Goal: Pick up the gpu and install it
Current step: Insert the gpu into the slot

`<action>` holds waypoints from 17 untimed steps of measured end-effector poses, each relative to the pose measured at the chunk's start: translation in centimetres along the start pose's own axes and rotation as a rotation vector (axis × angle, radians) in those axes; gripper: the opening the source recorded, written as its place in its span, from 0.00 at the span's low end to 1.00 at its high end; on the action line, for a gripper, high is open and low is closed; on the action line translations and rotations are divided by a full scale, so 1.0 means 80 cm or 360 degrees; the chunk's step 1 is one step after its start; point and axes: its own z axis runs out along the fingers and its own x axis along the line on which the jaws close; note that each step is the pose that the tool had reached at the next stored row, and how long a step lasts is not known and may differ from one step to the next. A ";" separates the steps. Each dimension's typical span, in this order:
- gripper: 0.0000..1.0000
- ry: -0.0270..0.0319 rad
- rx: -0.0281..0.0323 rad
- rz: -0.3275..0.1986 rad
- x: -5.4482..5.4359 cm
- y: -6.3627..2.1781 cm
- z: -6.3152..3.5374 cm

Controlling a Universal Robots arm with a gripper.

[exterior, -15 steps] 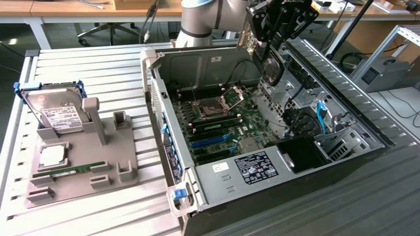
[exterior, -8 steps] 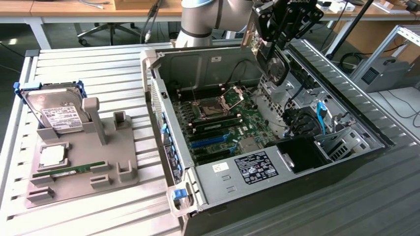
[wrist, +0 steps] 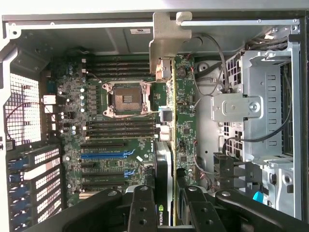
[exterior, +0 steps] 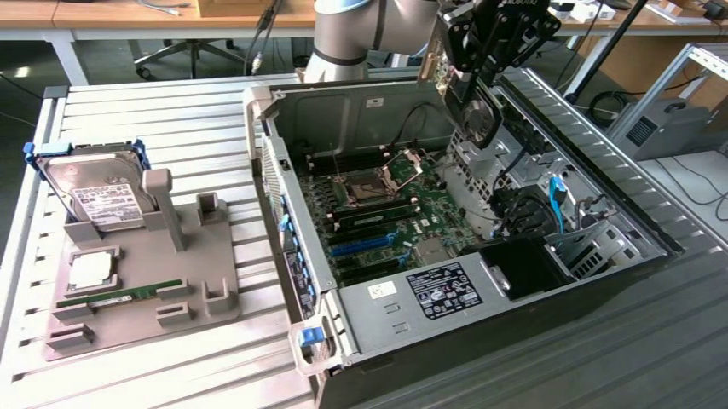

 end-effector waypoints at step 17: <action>0.27 0.00155 0.00384 -0.0360 0.000 0.000 0.001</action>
